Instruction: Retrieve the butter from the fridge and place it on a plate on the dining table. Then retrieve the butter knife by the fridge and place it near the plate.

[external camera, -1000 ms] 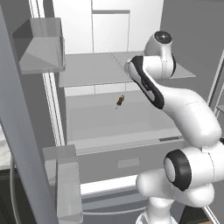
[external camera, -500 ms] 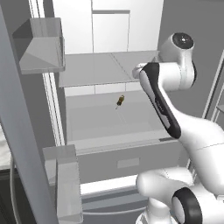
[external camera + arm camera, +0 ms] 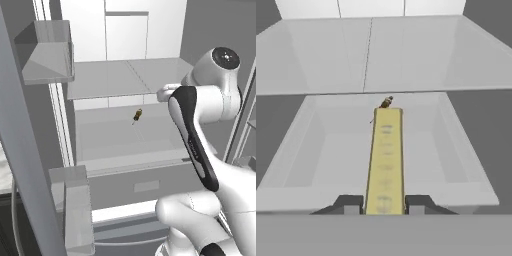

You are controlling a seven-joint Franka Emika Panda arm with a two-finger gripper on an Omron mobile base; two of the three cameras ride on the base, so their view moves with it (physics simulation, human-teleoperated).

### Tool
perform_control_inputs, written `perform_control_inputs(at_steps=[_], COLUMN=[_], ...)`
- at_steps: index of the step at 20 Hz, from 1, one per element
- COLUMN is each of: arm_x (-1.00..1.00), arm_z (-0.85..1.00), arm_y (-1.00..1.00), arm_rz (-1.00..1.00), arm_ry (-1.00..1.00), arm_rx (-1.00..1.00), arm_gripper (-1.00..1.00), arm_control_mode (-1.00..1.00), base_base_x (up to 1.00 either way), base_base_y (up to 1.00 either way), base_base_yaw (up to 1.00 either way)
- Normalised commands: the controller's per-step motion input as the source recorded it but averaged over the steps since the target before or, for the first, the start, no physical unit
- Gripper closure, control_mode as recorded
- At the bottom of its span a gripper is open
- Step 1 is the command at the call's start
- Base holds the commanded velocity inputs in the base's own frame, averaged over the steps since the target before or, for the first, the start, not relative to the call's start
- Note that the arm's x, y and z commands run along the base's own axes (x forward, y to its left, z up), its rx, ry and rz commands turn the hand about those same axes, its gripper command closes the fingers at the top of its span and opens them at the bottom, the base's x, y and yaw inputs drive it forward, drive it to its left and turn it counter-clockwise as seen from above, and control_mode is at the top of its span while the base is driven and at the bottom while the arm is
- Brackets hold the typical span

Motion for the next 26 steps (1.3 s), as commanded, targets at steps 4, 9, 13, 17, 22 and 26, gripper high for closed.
perform_control_inputs(at_steps=[4, 9, 13, 17, 22, 26], arm_x=[-0.17, 0.0, 0.0, 0.0, 0.0, 0.0], arm_z=[-0.02, 0.0, 0.0, 0.0, 0.0, 0.0], arm_y=[0.01, 0.0, 0.0, 0.0, 0.0, 0.0], arm_rz=[0.0, 0.0, 0.0, 0.0, 0.0, 0.0], arm_ry=[0.04, 0.0, 0.0, 0.0, 0.0, 0.0], arm_rx=[0.0, 0.0, 0.0, 0.0, 0.0, 0.0], arm_gripper=[1.0, 1.0, 1.0, 1.0, 1.0, 1.0], arm_control_mode=[-1.0, 1.0, 1.0, 1.0, 1.0, 1.0], base_base_x=[0.0, -0.81, -0.99, -0.96, -0.73, -0.51], base_base_y=[0.0, 0.06, 0.13, 0.19, 0.2, 0.11], base_base_yaw=[0.0, 0.0, 0.0, 0.0, -0.25, -0.48])
